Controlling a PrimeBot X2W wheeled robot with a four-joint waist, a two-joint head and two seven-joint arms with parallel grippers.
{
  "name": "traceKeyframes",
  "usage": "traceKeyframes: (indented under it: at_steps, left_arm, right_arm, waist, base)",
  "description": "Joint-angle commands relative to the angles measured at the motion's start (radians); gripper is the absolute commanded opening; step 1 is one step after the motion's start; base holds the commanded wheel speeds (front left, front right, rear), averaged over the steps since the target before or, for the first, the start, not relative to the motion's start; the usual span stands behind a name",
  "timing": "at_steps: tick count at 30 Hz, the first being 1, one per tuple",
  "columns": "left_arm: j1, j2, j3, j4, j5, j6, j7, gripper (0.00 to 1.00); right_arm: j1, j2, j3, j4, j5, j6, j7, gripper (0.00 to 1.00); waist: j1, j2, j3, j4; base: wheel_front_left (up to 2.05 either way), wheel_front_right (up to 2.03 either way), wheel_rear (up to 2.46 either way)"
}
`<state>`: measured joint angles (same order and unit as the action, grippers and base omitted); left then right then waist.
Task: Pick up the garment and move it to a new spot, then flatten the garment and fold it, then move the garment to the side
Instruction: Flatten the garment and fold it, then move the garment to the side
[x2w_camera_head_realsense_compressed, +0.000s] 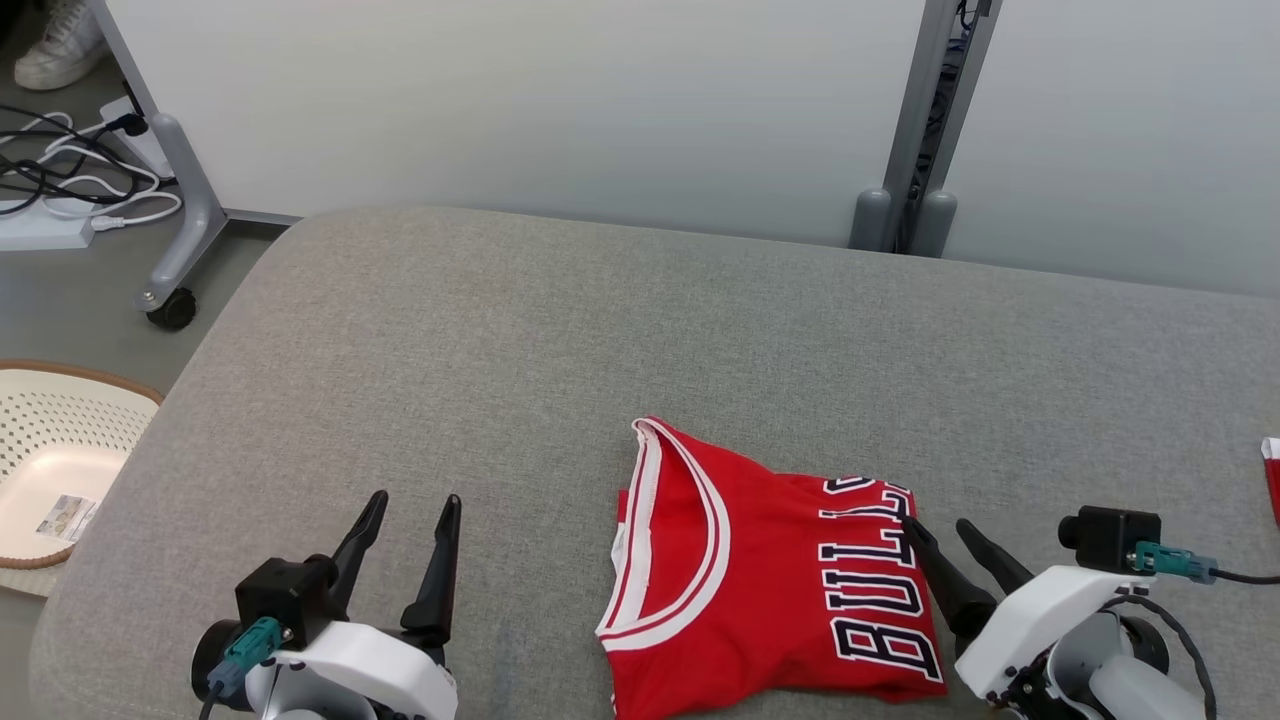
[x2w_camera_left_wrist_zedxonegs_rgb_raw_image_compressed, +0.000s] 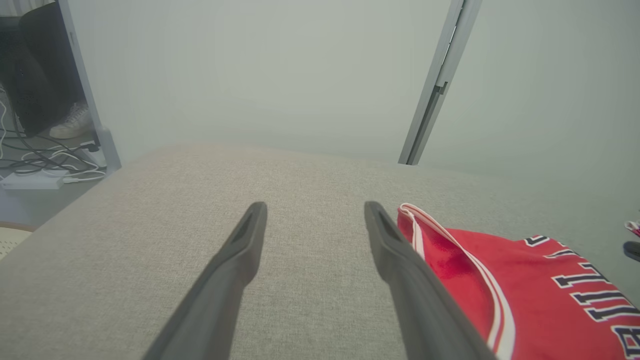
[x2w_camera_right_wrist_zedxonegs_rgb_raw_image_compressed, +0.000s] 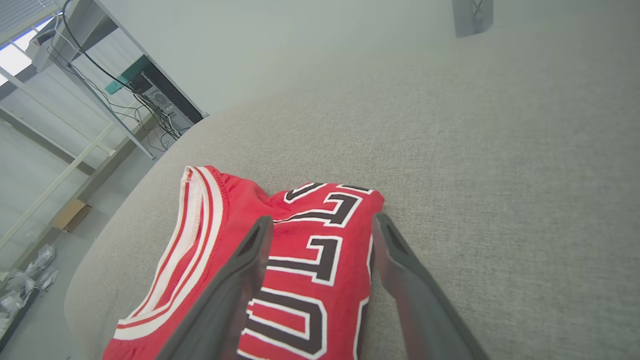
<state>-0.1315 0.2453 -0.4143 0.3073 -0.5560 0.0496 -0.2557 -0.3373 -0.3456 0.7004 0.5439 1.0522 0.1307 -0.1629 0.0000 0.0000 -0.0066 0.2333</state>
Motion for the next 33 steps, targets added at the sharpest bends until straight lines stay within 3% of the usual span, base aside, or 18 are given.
traceKeyframes:
  at_steps: [1, 17, 25, 26, 27, 28, 29, 33]
  left_arm:
    - [-0.01, 0.008, -0.001, -0.001, -0.001, -0.004, 0.0, 1.0]
    - [-0.035, 0.011, -0.012, 0.008, -0.005, -0.003, 0.002, 1.0]
    - [-0.043, 0.012, -0.014, 0.012, -0.007, -0.002, 0.0, 1.0]
    - [-0.043, 0.012, -0.014, 0.013, -0.008, -0.001, 0.0, 1.0]
    - [-0.042, 0.012, -0.013, 0.013, -0.008, 0.0, -0.001, 1.0]
    - [-0.042, 0.013, -0.013, 0.012, -0.007, 0.002, -0.001, 1.0]
    - [-0.042, 0.013, -0.012, 0.012, -0.008, 0.002, -0.001, 1.0]
    - [-0.042, 0.013, -0.011, 0.012, -0.01, 0.003, -0.002, 1.0]
  right_arm:
    - [0.006, 0.005, -0.012, 0.015, 0.008, 0.0, 0.008, 1.0]
    - [-0.037, 0.071, -0.056, 0.192, 0.102, 0.0, 0.116, 1.0]
    - [-0.023, 0.089, -0.044, 0.215, 0.167, 0.0, 0.164, 1.0]
    - [-0.023, 0.089, -0.041, 0.215, 0.168, 0.0, 0.165, 0.9]
    - [-0.022, 0.09, -0.038, 0.216, 0.172, 0.0, 0.165, 0.46]
    - [-0.023, 0.089, -0.036, 0.213, 0.175, 0.0, 0.164, 0.26]
    - [-0.025, 0.087, -0.034, 0.209, 0.174, 0.0, 0.159, 0.0]
    - [-0.032, 0.069, -0.026, 0.187, 0.172, 0.0, 0.124, 0.0]
  waist:
    - [0.0, 0.0, 0.003, 0.003]
    - [0.0, 0.0, 0.044, 0.05]
    - [0.0, 0.0, 0.049, 0.061]
    - [0.0, 0.0, 0.05, 0.062]
    - [0.0, 0.0, 0.05, 0.062]
    - [0.0, 0.0, 0.05, 0.062]
    - [0.0, 0.0, 0.05, 0.061]
    - [0.0, 0.0, 0.05, 0.056]
  base:
    - [0.0, 0.0, 0.0]
    - [0.0, 0.0, 0.0]
    - [0.0, 0.0, 0.0]
    - [0.0, 0.0, 0.0]
    - [0.0, 0.0, 0.0]
    - [0.0, 0.0, 0.0]
    - [0.0, 0.0, 0.0]
    - [0.0, 0.0, 0.0]
